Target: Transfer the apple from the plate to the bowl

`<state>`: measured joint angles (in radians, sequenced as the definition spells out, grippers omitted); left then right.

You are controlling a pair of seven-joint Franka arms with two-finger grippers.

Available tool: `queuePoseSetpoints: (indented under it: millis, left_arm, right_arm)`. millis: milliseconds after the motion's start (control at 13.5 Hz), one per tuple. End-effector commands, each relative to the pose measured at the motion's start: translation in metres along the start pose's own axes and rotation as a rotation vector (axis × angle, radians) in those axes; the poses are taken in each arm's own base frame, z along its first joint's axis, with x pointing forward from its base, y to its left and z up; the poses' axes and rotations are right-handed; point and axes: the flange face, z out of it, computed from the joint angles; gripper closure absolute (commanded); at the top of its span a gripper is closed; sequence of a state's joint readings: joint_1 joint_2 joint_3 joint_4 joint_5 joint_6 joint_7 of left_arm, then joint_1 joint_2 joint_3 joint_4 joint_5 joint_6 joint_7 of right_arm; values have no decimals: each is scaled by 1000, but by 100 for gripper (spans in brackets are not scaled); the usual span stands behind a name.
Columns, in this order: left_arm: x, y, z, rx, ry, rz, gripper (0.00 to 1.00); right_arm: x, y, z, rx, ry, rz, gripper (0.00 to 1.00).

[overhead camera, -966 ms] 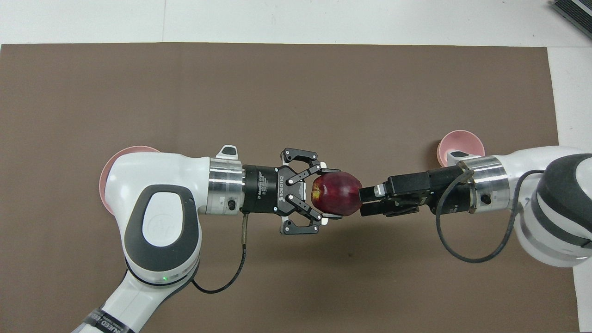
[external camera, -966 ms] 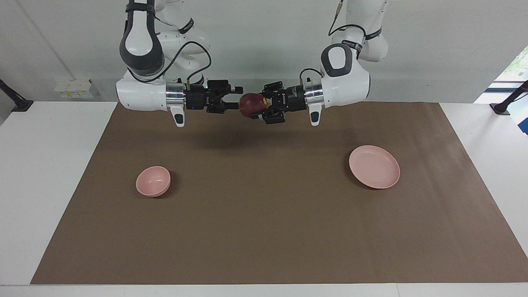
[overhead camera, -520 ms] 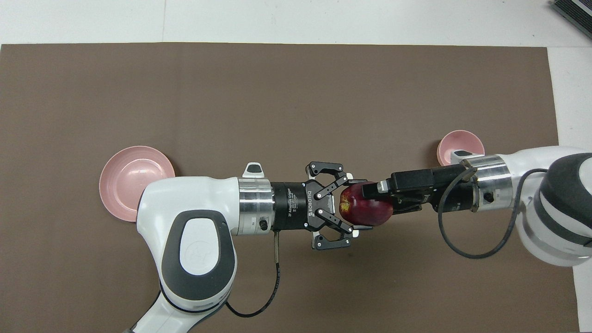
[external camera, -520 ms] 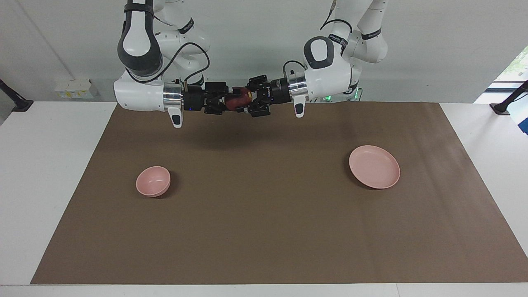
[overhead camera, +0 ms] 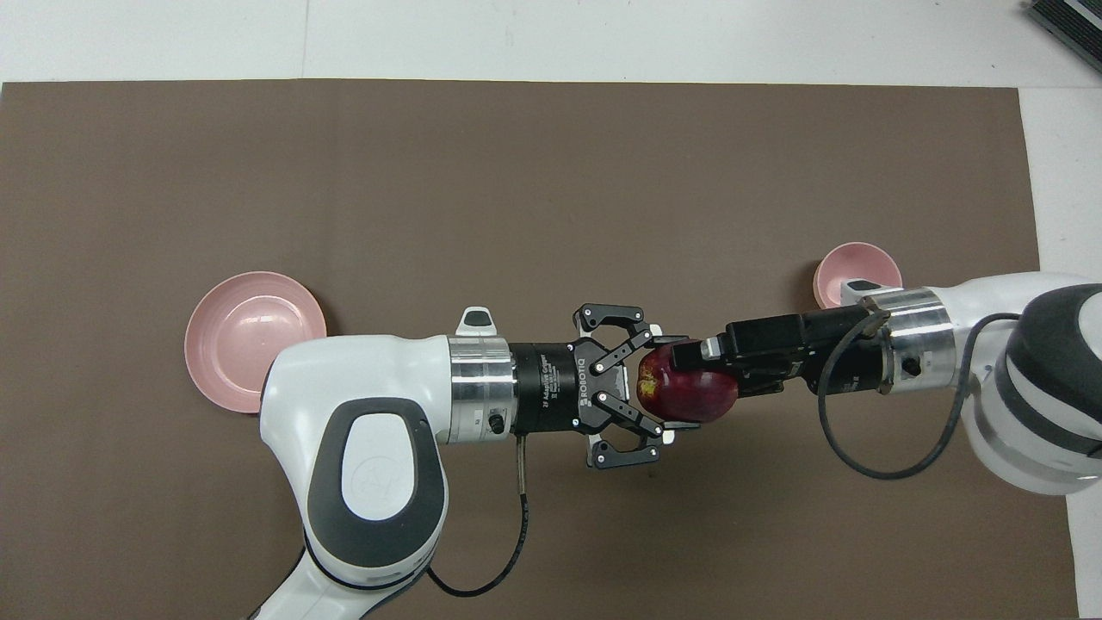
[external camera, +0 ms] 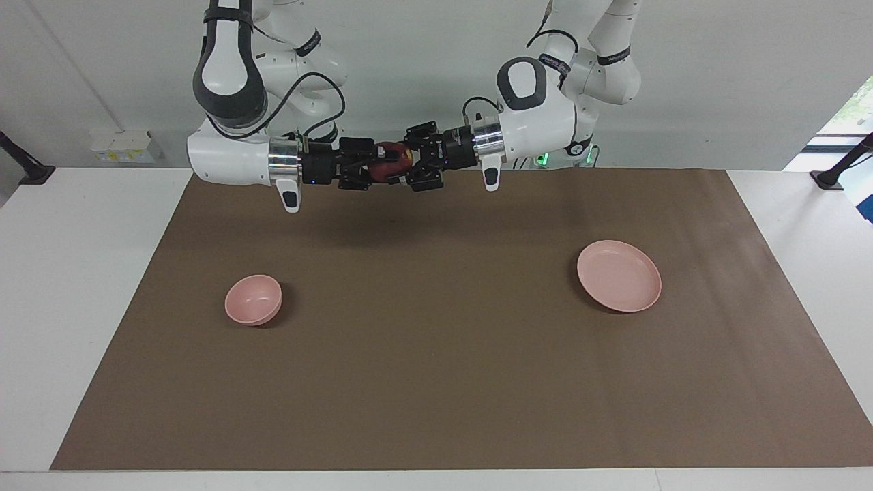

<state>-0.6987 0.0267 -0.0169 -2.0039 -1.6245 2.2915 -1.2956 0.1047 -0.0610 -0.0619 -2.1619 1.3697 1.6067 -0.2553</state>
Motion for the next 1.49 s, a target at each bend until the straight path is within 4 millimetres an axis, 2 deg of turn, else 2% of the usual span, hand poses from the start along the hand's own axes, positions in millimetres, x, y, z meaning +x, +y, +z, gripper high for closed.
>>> queuePoseSetpoints:
  millis: [0, 74, 149, 223, 520, 669, 743, 892, 966, 1115, 1189, 1412]
  left_arm:
    - [2, -8, 0, -12, 3, -13, 100]
    - [2, -7, 0, -13, 3, -14, 100]
    - [2, -7, 0, -13, 3, -14, 55]
    - [2, -6, -1, -14, 5, -7, 1]
    - [5, 2, -13, -21, 9, 83, 0]
    - [9, 19, -33, -23, 66, 138, 0]
    - [8, 20, -37, 11, 99, 177, 0]
    - [13, 41, -70, 26, 152, 215, 0]
    - [11, 43, -78, 66, 208, 268, 0]
    - [11, 62, -111, 110, 305, 334, 0]
    - [10, 66, -122, 132, 349, 387, 0]
    - [14, 83, -166, 193, 456, 571, 0]
  right_arm:
    - [-2, -7, -2, 6, -8, 32, 100]
    - [-2, -6, -4, 9, -5, 34, 100]
    - [-1, -6, -3, 6, -7, 33, 100]
    - [-1, -7, -4, 7, -5, 34, 100]
    - [0, -2, -15, -15, 4, 36, 100]
    - [6, 1, -23, -76, 0, 25, 100]
    - [11, 1, -28, -112, -1, 15, 100]
    - [26, 4, -44, -216, 7, -1, 100]
    - [31, 5, -50, -277, 11, -10, 100]
    - [41, 8, -62, -388, 11, -19, 100]
    - [47, 12, -70, -479, 7, -27, 100]
    - [49, 28, -93, -650, 20, -22, 100]
